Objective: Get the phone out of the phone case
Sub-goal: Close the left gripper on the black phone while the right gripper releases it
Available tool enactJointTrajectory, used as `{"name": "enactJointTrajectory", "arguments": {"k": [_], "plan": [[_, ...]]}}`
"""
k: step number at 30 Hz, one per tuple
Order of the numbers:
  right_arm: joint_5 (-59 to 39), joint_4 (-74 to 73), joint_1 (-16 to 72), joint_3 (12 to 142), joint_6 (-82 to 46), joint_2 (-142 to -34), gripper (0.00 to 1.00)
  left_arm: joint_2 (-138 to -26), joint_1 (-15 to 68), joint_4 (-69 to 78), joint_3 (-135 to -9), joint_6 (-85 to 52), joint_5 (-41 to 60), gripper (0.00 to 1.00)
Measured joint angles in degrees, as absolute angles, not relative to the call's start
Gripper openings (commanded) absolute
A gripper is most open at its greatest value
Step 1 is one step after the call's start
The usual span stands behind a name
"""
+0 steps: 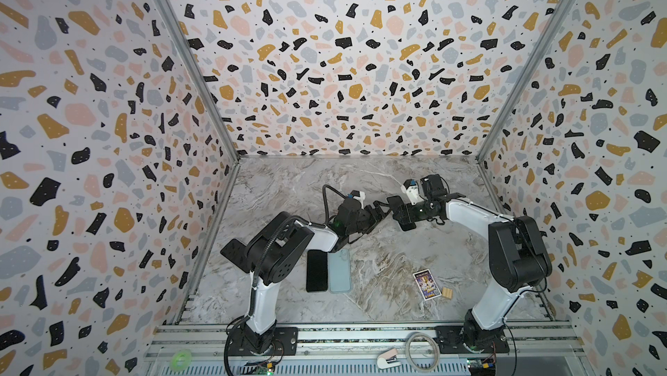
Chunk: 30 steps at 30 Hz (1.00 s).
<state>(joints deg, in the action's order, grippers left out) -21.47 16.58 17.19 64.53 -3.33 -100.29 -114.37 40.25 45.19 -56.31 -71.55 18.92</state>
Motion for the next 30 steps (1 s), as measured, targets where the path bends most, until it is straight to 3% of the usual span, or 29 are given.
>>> {"name": "enactJointTrajectory", "arguments": {"k": [5,16,23,30], "plan": [[-22.2,16.8,20.2,63.6,-3.6,-98.9,0.34,-114.7,40.2,45.5,-56.3,-72.4,18.5,0.87],[-24.0,17.1,23.9,62.2,-4.1,-96.5,0.33,-114.8,40.2,47.6,-56.3,-74.4,17.0,0.58],[-24.8,17.1,24.0,60.9,-4.2,-95.2,0.32,-114.8,40.2,49.1,-55.5,-75.3,16.8,0.34],[-25.1,17.1,24.0,60.9,-4.2,-94.7,0.32,-114.8,40.2,49.8,-54.7,-75.9,16.4,0.19]]}}
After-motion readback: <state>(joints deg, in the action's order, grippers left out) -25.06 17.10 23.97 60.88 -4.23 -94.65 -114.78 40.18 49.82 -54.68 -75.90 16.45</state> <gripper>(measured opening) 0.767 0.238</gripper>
